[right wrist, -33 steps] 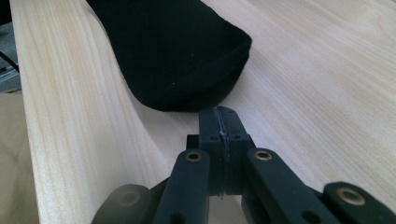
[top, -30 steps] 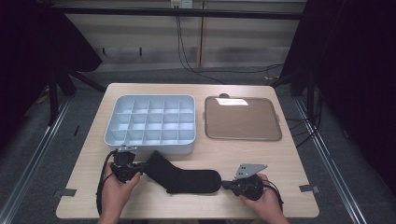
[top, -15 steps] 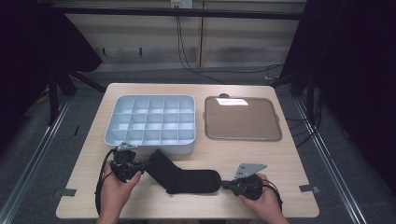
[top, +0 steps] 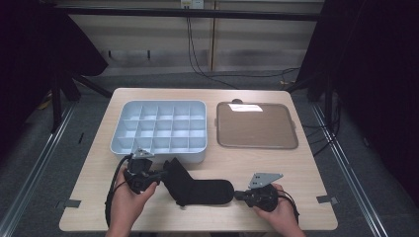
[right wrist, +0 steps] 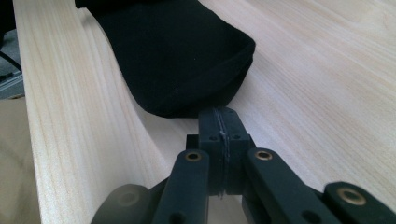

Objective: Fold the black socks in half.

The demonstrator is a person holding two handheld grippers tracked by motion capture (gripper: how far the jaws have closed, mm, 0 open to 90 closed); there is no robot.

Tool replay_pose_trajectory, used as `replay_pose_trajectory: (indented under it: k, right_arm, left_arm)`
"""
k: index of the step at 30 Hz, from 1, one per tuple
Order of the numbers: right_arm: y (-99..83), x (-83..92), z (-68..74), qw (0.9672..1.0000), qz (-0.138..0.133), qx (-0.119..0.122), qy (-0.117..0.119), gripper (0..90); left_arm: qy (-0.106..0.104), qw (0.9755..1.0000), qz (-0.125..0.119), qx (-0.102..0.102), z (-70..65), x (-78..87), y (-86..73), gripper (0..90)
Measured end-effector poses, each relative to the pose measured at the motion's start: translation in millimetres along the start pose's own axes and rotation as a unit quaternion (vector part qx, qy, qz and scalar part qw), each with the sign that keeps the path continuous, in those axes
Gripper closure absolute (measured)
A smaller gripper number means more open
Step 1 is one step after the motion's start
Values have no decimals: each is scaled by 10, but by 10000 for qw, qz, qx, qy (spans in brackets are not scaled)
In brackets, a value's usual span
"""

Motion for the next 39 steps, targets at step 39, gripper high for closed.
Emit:
replay_pose_trajectory:
  k: [39]
  right_arm:
    - [-8,-1,-7,10000,-26,-76,27,888]
  left_arm:
    - [-631,9975,160,-263,-340,-51,177,814]
Point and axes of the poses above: each handheld gripper's, and its own axes: x roughly backward along the jaws, y roughly out of its top, z roughly to its left, the point moved 2 cm from there along -x, roughly forward along the jaws, and after that the axes turned 6 degrees about z, right-handed, at the moved point
